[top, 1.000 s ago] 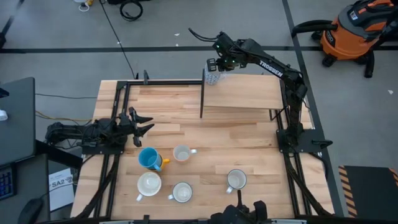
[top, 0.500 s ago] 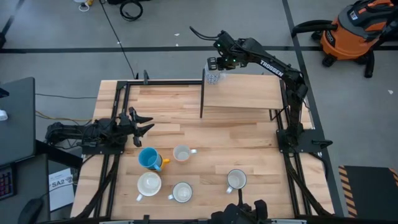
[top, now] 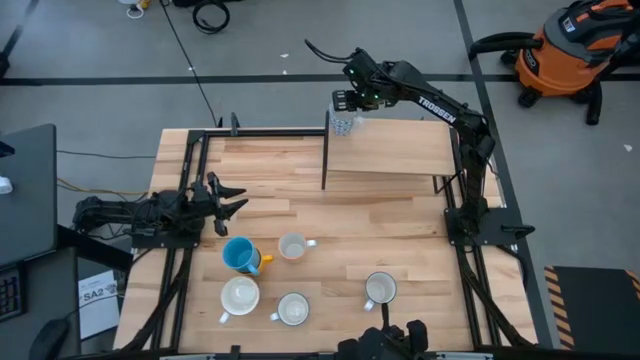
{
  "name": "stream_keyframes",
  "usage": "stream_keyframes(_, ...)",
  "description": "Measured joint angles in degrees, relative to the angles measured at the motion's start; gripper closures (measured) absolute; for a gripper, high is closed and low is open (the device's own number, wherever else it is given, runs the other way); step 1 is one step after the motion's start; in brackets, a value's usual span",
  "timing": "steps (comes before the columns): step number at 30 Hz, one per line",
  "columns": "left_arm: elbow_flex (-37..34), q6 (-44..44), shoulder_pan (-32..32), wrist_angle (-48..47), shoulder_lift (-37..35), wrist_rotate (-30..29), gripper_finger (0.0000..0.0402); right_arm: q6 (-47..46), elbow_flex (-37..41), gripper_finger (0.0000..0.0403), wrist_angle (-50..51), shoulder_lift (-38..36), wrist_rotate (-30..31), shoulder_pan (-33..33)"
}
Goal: Place coffee mugs
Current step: Put the light blue pattern mug on the shelf
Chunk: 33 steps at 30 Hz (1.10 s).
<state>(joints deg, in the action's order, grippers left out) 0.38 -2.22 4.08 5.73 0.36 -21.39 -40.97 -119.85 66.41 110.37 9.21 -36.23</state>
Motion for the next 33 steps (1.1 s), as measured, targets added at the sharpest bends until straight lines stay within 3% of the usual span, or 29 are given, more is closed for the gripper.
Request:
stream_keyframes(23, -0.01, -0.02, 0.0, -0.02, 0.0, 0.01, 0.0253, 0.62, 0.0, 0.026, -1.21, -0.56, -3.3, -0.75)
stream_keyframes(33, 0.0, -0.02, 0.0, -0.05, 0.0, 0.01, 0.0253, 1.58, 0.0, 0.0261, -1.18, -5.25, -2.99, -1.49)
